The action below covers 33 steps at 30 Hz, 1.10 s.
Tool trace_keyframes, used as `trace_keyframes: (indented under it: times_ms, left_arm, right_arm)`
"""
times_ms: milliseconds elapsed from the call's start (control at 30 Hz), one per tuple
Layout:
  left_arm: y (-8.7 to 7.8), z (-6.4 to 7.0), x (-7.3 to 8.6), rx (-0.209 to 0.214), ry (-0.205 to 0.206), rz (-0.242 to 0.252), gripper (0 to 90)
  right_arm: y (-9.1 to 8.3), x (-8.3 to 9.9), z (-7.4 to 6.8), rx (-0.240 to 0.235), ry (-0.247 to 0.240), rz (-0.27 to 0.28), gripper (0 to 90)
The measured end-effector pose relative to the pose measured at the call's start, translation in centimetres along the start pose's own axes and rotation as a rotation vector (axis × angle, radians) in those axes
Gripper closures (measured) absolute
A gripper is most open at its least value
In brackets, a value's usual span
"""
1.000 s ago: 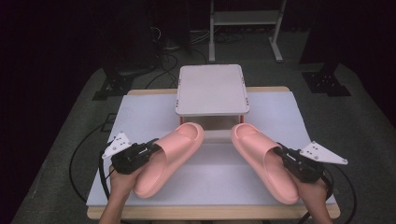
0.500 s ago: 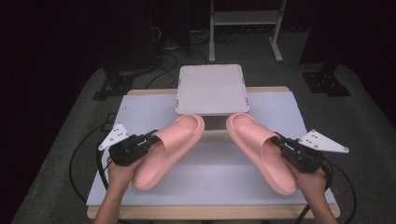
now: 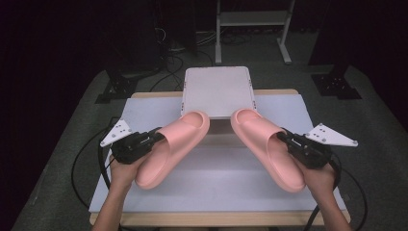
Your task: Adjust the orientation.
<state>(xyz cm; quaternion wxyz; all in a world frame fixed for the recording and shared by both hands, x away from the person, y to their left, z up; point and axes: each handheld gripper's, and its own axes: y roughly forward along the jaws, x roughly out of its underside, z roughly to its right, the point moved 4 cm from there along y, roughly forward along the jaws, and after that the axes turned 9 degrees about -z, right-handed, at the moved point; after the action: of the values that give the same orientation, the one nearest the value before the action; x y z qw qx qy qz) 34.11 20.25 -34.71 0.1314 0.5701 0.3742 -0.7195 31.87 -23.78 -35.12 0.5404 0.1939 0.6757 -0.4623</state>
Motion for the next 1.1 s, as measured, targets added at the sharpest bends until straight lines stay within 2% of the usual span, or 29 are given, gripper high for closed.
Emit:
trace_keyframes:
  times_ms: [200, 633, 1100]
  left_arm:
    - [0.0, -0.3, -0.2, -0.006, -0.018, -0.007, 79.4]
    - [0.4, -1.3, -1.5, -0.018, -0.015, -0.011, 79.3]
    - [0.9, -2.6, -2.9, -0.032, -0.032, -0.01, 79.3]
  right_arm:
    - [0.2, -0.7, 0.1, 0.004, 0.0, 0.0, 83.3]
    - [1.2, -2.5, 0.6, 0.007, 0.006, -0.005, 83.3]
    - [2.4, -4.6, 1.3, 0.01, 0.013, -0.006, 83.4]
